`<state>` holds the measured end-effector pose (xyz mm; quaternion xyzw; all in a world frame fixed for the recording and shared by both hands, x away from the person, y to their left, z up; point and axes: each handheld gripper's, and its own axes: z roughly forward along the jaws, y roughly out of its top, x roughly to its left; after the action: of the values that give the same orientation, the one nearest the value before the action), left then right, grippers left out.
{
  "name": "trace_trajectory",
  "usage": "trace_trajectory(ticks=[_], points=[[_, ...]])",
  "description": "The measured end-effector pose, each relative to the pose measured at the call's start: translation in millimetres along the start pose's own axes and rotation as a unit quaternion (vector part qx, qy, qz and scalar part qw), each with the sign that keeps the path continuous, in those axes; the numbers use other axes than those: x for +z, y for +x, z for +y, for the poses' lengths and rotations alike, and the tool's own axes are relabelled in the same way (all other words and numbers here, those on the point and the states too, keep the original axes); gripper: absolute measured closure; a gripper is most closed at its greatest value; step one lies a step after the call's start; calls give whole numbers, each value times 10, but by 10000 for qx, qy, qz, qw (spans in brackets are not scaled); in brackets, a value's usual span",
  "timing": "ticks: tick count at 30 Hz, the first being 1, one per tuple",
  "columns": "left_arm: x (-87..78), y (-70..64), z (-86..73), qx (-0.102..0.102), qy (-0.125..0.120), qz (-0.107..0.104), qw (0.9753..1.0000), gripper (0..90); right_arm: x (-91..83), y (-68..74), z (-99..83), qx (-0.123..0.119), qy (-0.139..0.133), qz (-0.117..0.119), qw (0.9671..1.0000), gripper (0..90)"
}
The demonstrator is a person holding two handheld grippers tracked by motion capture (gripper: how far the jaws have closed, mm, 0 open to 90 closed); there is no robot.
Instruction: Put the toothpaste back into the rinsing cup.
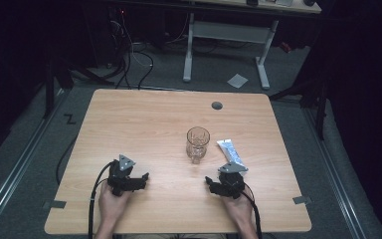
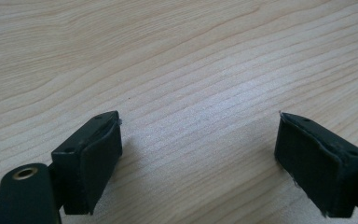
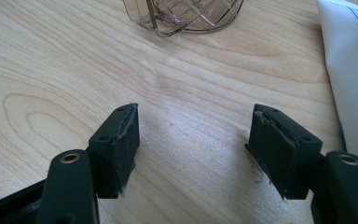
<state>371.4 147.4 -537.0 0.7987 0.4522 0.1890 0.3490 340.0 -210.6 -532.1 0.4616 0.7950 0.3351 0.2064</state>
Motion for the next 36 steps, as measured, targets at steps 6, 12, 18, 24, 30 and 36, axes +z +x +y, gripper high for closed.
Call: trace_trajectory(ticks=[6, 12, 18, 24, 30, 36], points=[[0, 0, 0, -2, 0, -1, 10000, 152, -4, 0, -2, -8, -2, 11, 10000, 342], [0, 1, 0, -1, 1, -1, 10000, 152, -40, -13, 2, -48, 3, -20, 10000, 370], [0, 1, 0, -1, 0, 2, 10000, 152, -106, -3, 4, -56, -70, -8, 10000, 381], [0, 0, 0, -4, 1, -2, 10000, 152, -229, -59, -1, 181, -335, 221, 9990, 382], [0, 1, 0, -2, 1, -2, 10000, 152, -309, -101, -33, 279, -402, 280, 9984, 380], [0, 1, 0, -2, 2, -1, 10000, 152, -398, -116, -56, 269, -592, 395, 9971, 403]])
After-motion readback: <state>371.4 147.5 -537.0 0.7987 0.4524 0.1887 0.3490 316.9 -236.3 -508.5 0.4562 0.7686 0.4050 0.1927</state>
